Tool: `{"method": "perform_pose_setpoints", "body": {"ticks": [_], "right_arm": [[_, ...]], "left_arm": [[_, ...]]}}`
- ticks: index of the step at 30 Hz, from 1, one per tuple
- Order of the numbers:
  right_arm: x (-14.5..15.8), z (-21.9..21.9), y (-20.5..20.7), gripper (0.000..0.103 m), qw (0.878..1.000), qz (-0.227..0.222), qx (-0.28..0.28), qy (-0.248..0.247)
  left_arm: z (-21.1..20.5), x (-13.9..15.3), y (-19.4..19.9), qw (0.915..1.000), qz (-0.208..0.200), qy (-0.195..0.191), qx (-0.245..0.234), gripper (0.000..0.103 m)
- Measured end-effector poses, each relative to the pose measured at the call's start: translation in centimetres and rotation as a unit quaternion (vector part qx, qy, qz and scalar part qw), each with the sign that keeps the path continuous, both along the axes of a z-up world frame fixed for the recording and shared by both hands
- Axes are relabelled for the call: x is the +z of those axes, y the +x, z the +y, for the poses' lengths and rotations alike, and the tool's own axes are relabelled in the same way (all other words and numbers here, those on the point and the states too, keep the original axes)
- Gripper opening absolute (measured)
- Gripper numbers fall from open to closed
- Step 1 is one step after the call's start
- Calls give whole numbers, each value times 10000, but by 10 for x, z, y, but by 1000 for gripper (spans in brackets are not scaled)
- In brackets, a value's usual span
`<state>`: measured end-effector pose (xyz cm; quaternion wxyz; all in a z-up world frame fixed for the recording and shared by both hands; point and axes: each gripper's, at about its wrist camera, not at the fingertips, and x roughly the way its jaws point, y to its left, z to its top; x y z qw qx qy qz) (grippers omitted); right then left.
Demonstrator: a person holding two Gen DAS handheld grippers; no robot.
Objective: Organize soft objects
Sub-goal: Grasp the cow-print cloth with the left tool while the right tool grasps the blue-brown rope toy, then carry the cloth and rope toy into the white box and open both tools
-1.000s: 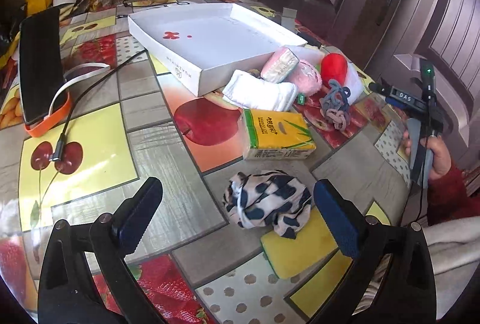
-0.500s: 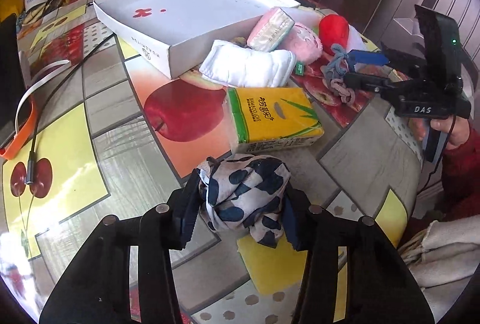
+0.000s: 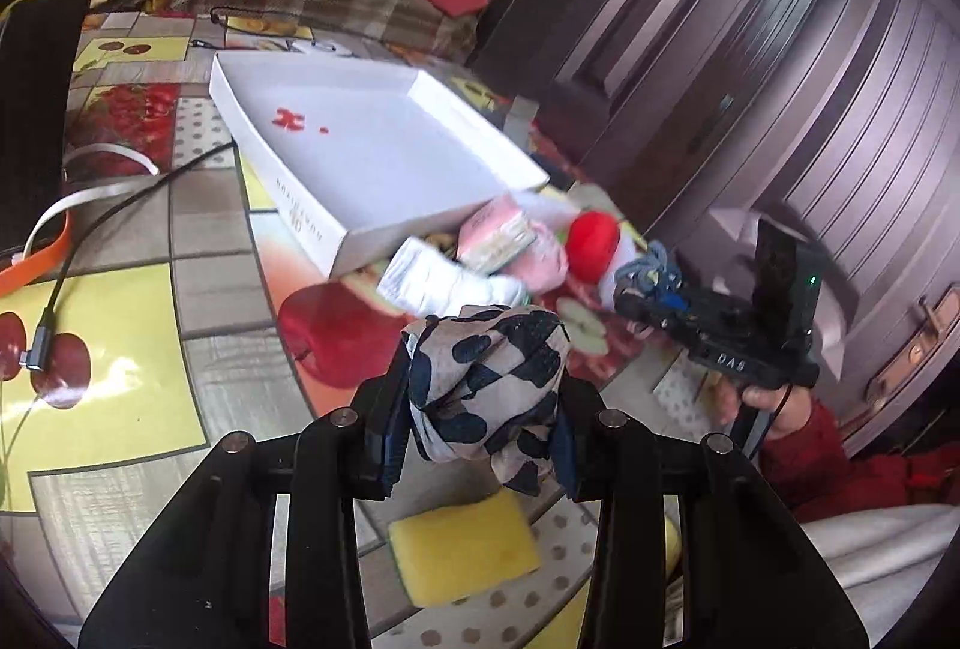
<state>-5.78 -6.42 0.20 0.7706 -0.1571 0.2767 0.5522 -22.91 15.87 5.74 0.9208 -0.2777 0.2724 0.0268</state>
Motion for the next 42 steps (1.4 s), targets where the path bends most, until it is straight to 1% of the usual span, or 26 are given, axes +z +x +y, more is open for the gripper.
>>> {"method": "perform_pose_setpoints", "body": {"ticks": [1,2,3,4,5,7,9,10,11,12,13,14,16,17,19,24,27,30,34,37,38,42], "right_arm": [[4,0,2,26,9999,-22,-45,137],[8,-3,1,26,9995,-66,-98,287],[13,-6,1,26,9987,-137,-174,451],[17,-9,0,26,9977,-227,-258,577],[20,-9,1,26,9963,-336,-378,697],[21,-10,6,26,9928,-460,-632,907],[19,-11,11,26,9885,-515,-877,1121],[17,-11,14,26,9859,-571,-1000,1215],[16,-10,15,26,9835,-638,-1096,1289],[14,-9,16,26,9815,-719,-1166,1335],[13,-8,16,27,9795,-804,-1252,1359],[12,-6,17,27,9791,-823,-1276,1352],[14,0,19,27,9780,-831,-1262,1440],[14,5,18,27,9772,-873,-1246,1483],[14,15,19,27,9760,-942,-1221,1537],[11,44,20,27,9755,-886,-1166,1639],[11,66,20,27,9763,-885,-1084,1654],[11,84,26,27,9770,-756,-1075,1681],[10,106,46,27,9783,-437,-1190,1636],[7,120,59,27,9804,-207,-1253,1506],[7,125,62,27,9814,-156,-1233,1463],[4,141,62,27,9859,-117,-1139,1224]], "left_arm": [[0,5,-1,9997,-58,178,180,38],[-1,11,-2,9978,-71,502,433,38],[-3,16,-1,9937,-85,869,699,38],[-3,20,1,9889,-138,1149,926,38],[-1,21,1,9837,-232,1372,1137,38],[5,17,5,9694,-395,1802,1621,38],[15,7,12,9534,-349,2211,2023,38],[22,1,16,9463,-285,2367,2182,38],[28,-3,20,9418,-185,2435,2309,38],[34,-5,25,9420,-79,2373,2374,38],[38,-5,26,9409,-134,2333,2452,38],[42,-5,25,9367,-217,2379,2560,38],[41,-3,31,9267,-264,2602,2699,38],[42,-3,36,9247,-272,2659,2711,38],[43,-3,47,9249,-304,2703,2658,38],[41,-1,73,9225,-342,2908,2514,38],[46,0,86,9251,-315,2864,2473,38],[56,0,94,9269,-301,2756,2531,38],[67,-1,108,9344,-233,2581,2446,38],[73,-2,117,9411,-225,2445,2326,38],[75,-2,120,9439,-223,2399,2257,38],[82,-4,135,9507,-116,2286,2091,38]]}}
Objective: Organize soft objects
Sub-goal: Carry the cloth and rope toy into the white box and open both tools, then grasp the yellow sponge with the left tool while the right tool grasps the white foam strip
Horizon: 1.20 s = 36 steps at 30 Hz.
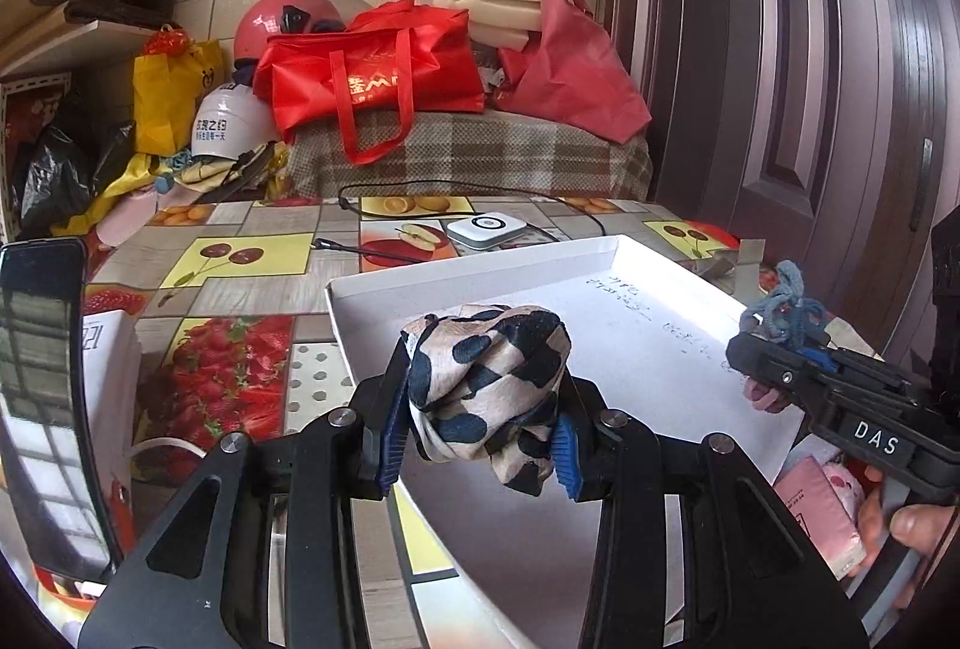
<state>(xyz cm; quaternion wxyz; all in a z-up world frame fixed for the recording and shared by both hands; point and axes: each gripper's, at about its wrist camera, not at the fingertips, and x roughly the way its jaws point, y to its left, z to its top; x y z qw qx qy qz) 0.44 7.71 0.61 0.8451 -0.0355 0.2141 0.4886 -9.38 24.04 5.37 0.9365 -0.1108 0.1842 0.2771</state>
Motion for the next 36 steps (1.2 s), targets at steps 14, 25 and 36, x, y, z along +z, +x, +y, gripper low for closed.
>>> {"method": "perform_pose_setpoints", "body": {"ticks": [14,25,36], "right_arm": [[1,17,-5,83,9990,-190,-45,-407],[12,4,-20,103,9975,-701,-125,10],[12,-32,-43,103,9944,-1020,-191,177]], "left_arm": [[7,-3,10,9996,146,-162,153,103],[10,-2,-2,9990,-104,-182,405,103],[-5,-3,-36,9995,-102,-293,23,103]]}}
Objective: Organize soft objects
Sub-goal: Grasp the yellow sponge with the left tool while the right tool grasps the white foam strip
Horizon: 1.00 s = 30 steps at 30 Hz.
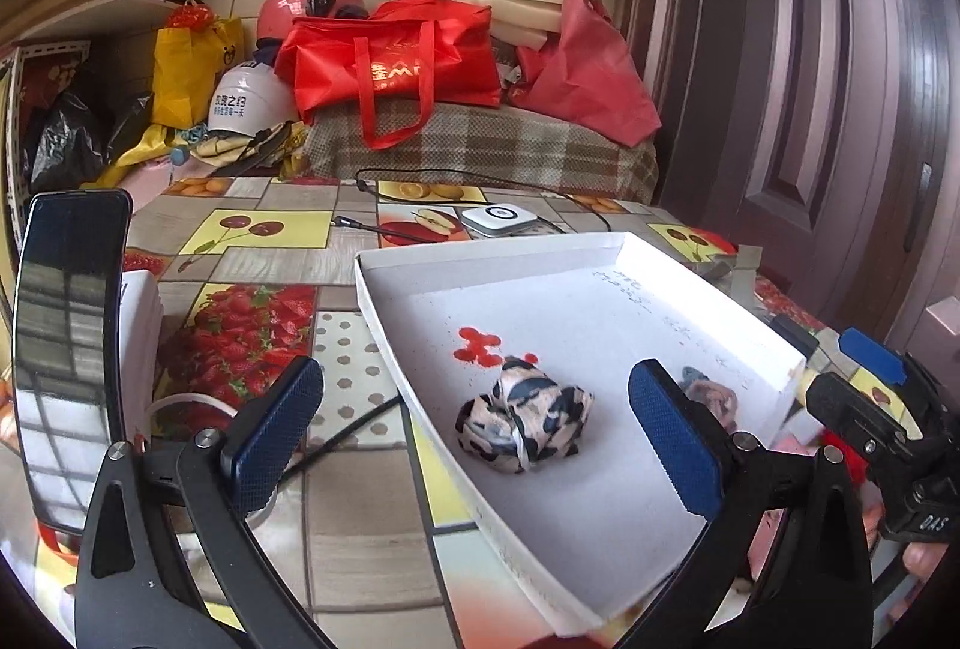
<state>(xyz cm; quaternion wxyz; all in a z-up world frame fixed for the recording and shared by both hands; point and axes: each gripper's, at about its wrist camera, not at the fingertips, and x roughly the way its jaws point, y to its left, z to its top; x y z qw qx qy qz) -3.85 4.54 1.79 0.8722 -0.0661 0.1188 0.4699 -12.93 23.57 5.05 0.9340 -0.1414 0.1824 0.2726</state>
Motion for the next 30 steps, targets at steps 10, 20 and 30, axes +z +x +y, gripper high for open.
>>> {"method": "perform_pose_setpoints", "body": {"ticks": [10,20,30], "right_arm": [[-5,-59,-19,103,9999,85,28,-105],[-10,-125,14,103,9935,891,-711,-40],[-24,-136,44,103,9810,1550,-904,-733]], "left_arm": [[-52,-13,-92,9868,675,-356,-1427,103],[-134,-23,-105,9366,1785,545,-2964,103],[-153,-50,-80,8957,2563,720,-3561,95]]}}
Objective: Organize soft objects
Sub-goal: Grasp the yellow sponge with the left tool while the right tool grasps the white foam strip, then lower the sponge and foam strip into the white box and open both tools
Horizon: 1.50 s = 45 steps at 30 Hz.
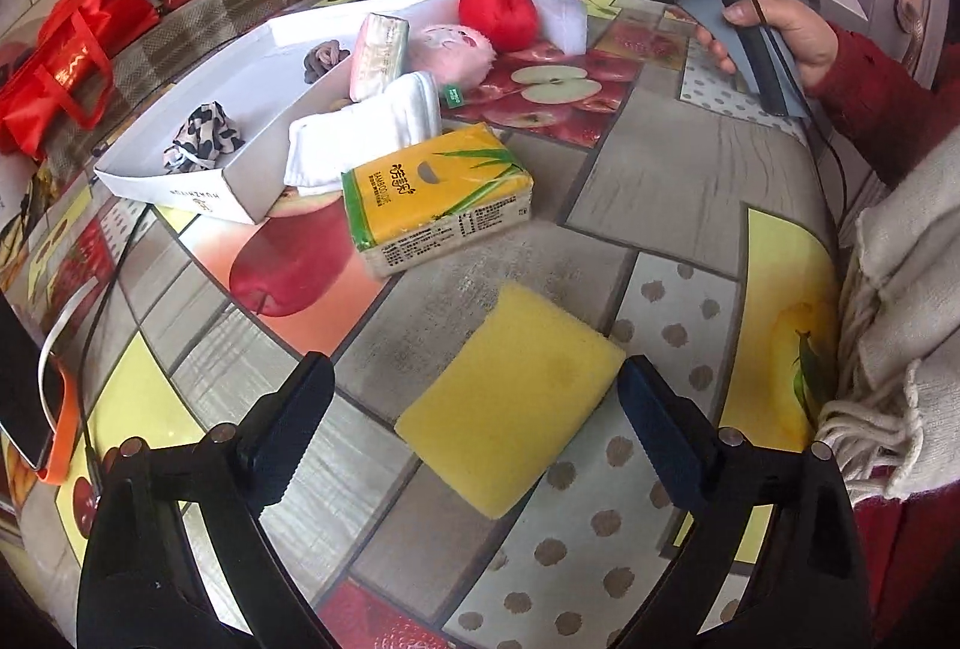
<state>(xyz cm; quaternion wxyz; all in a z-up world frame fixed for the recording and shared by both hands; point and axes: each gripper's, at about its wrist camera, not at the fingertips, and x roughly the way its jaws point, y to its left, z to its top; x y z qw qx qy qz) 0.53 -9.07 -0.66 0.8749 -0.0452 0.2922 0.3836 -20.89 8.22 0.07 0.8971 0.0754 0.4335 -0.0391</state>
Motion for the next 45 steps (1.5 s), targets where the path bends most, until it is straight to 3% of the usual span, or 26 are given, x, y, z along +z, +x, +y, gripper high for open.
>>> {"method": "perform_pose_setpoints", "body": {"ticks": [7,9,10,12,14,15,17,18,24,27,30,35,42,45], "right_arm": [[-20,22,13,103,9965,541,234,-586],[-24,24,18,102,9950,712,257,-648],[-25,23,20,93,9945,798,281,-615],[-27,19,24,73,9932,952,299,-592],[-26,11,26,48,9931,1005,318,-505],[-25,8,27,45,9930,1031,346,-462],[-23,-2,27,23,9935,1035,348,-319],[-22,-7,28,20,9939,1031,301,-258],[-7,-45,25,18,9947,780,45,666],[11,-63,5,18,9911,138,82,1323],[22,-62,-14,18,9882,-480,64,1455],[24,-39,-19,19,9867,-613,264,1481],[24,-10,-23,19,9861,-825,383,1392],[24,-1,-24,19,9855,-893,433,1374]], "left_arm": [[0,-1,2,9999,55,-87,-55,93],[0,-1,4,9997,93,-206,-133,82],[1,-1,4,9993,105,-302,-192,77],[1,1,4,9986,87,-455,-267,51],[0,1,4,9986,76,-441,-278,49],[0,2,3,9986,68,-442,-289,48],[1,2,3,9988,52,-425,-218,48],[3,2,4,9990,37,-421,-135,48],[21,9,1,9980,-223,-464,368,48],[26,17,-7,9957,-570,-484,539,47],[36,25,-11,9910,-921,-554,798,45],[51,40,-17,9721,-1782,-541,1429,45],[77,55,-17,9241,-2800,-246,2589,45],[84,56,-13,9114,-2912,-106,2907,45]]}}
